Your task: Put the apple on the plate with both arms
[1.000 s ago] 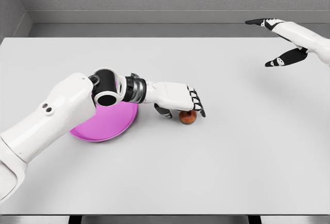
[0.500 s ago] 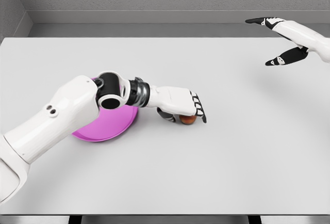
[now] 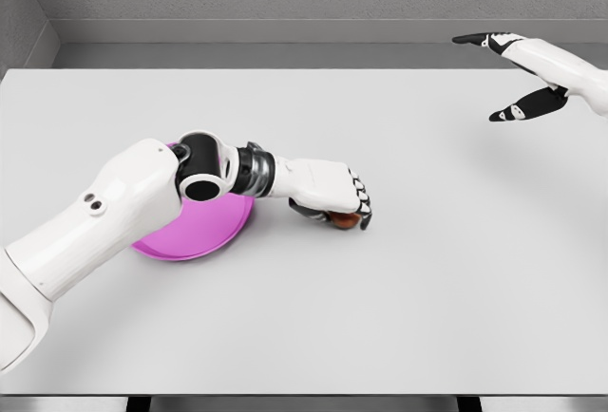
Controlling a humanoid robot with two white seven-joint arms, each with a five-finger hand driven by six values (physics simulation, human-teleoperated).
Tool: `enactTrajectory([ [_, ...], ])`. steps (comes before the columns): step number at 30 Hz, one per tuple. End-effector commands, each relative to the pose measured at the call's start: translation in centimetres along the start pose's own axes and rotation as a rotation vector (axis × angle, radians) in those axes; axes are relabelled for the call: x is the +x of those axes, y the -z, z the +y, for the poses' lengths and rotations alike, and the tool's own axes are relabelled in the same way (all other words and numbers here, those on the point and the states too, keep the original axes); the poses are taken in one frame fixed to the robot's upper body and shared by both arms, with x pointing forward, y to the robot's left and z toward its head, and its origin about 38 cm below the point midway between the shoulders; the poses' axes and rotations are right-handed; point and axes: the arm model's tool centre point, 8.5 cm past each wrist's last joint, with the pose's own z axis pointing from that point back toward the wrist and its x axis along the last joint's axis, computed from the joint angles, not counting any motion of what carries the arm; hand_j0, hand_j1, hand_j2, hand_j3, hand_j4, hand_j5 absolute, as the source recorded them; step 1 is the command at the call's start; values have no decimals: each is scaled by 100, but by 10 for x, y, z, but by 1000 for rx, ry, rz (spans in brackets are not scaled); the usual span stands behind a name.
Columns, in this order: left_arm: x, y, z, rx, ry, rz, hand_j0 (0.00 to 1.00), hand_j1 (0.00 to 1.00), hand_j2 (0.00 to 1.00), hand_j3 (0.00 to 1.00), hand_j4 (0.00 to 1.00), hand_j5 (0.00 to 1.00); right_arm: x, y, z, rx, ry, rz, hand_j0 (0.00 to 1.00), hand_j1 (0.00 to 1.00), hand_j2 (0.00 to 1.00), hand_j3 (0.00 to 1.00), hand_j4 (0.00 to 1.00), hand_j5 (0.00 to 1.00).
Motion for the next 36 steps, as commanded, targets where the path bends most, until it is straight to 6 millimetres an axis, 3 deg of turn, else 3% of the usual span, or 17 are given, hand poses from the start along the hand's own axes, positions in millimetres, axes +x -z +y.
enactTrajectory([
  [1,-1,-1,1,4,-4,2,49,49,49,49,49,49,0,0,-1,-5,5,-2,100,100,100,100,100,100],
  [4,-3,-4,4,10,-2,6,45,45,45,45,45,45,0,-1,-1,-5,6,0,100,100,100,100,100,100],
  [8,-18,-28,10,39,-24,44,38,38,38,38,38,38,0,0,-1,-5,5,-2,100,100,100,100,100,100],
  [11,-50,-88,13,118,-90,147,35,35,35,35,35,35,-1,-3,-4,-4,-2,5,100,100,100,100,100,100],
  [14,-71,-146,-8,102,-135,255,35,35,35,35,35,35,-1,-3,-5,-5,-3,4,100,100,100,100,100,100],
  [15,-73,-156,-15,90,-142,273,35,35,35,35,35,35,-1,-3,-5,-5,-3,4,100,100,100,100,100,100],
  [19,-76,-178,-35,55,-168,315,36,36,36,36,36,36,-1,-3,-5,-5,-3,4,100,100,100,100,100,100],
  [22,-74,-175,-42,48,-181,311,38,38,38,38,38,38,-1,-3,-4,-4,-2,5,100,100,100,100,100,100],
  [24,-75,-175,-43,53,-187,311,47,47,47,47,47,47,-1,-3,-3,-3,-1,6,100,100,100,100,100,100],
  [27,-74,-178,-41,100,-237,292,96,96,96,96,96,96,-1,-4,-2,-2,0,6,100,100,100,100,100,100],
  [28,-74,-179,-40,107,-241,291,100,100,100,100,100,100,-2,-5,-3,-2,-1,8,100,100,100,100,100,100],
  [34,-75,-180,-38,123,-251,288,100,100,100,100,100,100,-1,-3,0,12,-1,7,100,100,100,100,100,100],
  [36,-77,-192,-37,164,-296,288,100,100,100,100,100,100,-1,-3,0,12,-2,6,100,100,100,100,100,100],
])
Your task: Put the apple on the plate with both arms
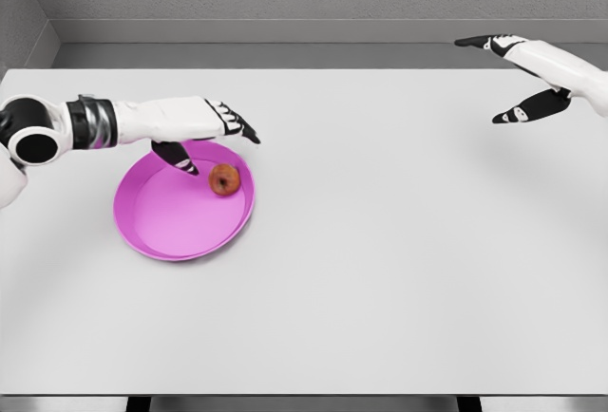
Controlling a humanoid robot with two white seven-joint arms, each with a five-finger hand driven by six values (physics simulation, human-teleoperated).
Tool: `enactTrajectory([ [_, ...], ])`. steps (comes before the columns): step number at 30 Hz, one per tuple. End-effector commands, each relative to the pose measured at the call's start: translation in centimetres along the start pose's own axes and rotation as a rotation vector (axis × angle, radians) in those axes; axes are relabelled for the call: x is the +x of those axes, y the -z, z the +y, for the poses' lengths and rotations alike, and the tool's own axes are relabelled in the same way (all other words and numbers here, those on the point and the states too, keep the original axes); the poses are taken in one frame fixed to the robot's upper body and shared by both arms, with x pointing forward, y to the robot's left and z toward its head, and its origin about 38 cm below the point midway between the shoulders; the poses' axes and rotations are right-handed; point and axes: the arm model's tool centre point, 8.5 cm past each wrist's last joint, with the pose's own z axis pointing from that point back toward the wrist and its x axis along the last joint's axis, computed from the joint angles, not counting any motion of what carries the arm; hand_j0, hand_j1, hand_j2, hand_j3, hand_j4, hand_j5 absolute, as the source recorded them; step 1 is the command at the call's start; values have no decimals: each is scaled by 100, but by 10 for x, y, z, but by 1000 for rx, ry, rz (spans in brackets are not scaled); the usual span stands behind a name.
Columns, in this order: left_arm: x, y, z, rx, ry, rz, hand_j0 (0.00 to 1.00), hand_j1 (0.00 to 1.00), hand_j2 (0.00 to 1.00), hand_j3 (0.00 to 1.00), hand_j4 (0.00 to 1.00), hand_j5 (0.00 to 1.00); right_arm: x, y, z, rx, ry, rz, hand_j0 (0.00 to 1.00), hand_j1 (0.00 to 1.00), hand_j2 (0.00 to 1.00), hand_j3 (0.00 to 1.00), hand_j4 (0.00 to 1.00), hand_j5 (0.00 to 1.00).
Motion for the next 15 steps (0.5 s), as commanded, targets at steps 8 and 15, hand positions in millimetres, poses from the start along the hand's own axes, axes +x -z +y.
enactTrajectory([
  [8,-88,-87,-32,105,-309,267,100,100,100,100,100,100,0,0,1,-1,7,-1,100,100,100,100,100,100],
  [15,-91,-90,-35,103,-319,280,100,100,100,100,100,100,0,0,1,0,7,-1,100,100,100,100,100,100],
])
